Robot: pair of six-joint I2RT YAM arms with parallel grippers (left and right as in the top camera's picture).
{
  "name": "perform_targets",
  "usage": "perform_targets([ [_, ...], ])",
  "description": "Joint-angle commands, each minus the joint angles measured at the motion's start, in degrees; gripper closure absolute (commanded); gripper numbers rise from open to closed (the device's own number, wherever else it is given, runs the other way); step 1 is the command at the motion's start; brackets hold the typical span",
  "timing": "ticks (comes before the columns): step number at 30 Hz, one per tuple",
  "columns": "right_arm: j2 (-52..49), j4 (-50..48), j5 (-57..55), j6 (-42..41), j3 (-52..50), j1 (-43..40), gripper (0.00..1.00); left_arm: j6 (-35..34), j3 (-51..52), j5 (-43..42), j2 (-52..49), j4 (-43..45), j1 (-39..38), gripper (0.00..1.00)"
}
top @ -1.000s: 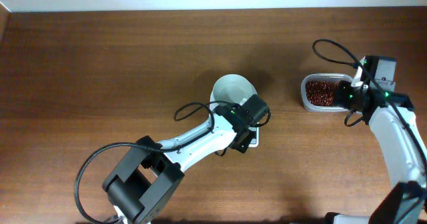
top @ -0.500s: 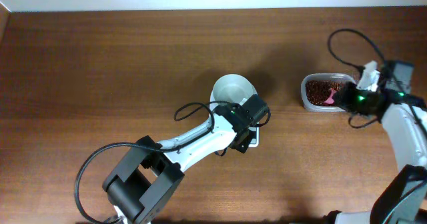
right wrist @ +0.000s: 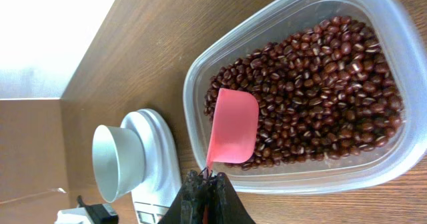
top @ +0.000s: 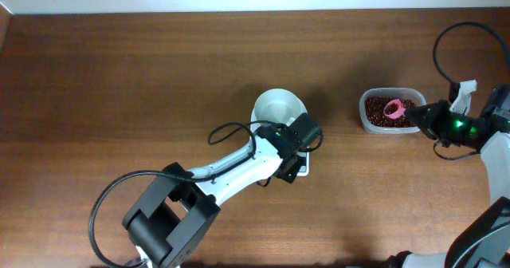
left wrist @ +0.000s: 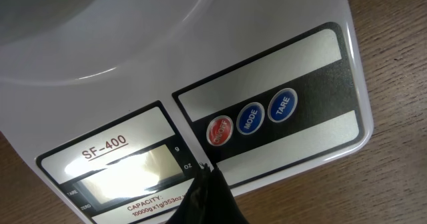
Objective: Scoop and weigh 50g on scale
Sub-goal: 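Lift the filled pink scoop out of the tub with the right gripper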
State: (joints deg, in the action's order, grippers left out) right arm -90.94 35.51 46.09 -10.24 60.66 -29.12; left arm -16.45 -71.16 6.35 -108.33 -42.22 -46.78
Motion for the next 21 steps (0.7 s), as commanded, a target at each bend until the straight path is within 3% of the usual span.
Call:
perform_targets([
  [1,-0.42,0.07,4.81,-1.01,1.01,-0.28,0.96,0.04,-1.01,-0.17,-0.72,0.13,0.09,1.00],
  [5,-0.42,0.33,5.42,-5.53,0.98,-0.90,0.96,0.04,-1.01,-0.17,-0.72,0.13,0.09,1.00],
  [15,-0.42,2.10,28.48,-6.56,-0.11,-9.53,0.96,0.04,-1.01,-0.20,-0.72,0.76,0.09,1.00],
  [21,-0.42,2.69,29.81,-6.01,-1.64,-9.53,0.96,0.07,-1.01,-0.59,-0.72,1.51,0.04,1.00],
])
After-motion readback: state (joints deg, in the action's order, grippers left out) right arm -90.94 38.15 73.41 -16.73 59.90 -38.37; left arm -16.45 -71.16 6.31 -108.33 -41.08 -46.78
